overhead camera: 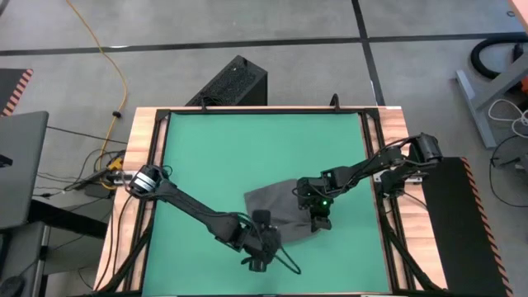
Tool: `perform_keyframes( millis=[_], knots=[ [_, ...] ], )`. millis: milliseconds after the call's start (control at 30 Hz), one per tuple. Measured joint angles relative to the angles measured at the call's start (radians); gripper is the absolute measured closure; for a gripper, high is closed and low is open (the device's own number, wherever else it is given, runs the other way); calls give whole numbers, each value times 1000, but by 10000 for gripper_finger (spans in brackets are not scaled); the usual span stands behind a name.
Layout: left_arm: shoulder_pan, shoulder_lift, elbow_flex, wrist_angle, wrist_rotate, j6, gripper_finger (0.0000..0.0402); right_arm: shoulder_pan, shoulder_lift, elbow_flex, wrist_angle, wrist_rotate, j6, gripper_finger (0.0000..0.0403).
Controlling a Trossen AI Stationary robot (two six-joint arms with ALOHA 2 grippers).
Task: Roll towel
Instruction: Roll the black towel
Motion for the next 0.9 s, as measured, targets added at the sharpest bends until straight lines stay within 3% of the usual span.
perform_keyframes(
  millis=[100,267,400,600,900],
  knots=[
    [0,0,57,-124,-12,-91,207,0,0,0,-1,0,-13,354],
    [-23,0,17,-124,-14,-203,205,0,0,0,-2,0,-19,354],
    [-29,0,-38,-84,-18,-288,205,0,0,0,-2,1,-21,354],
    [-30,0,-138,33,-22,-296,205,0,0,0,-2,4,-18,354],
    [-22,0,-213,46,-68,-369,214,4,0,0,-1,8,31,354]
  ],
)
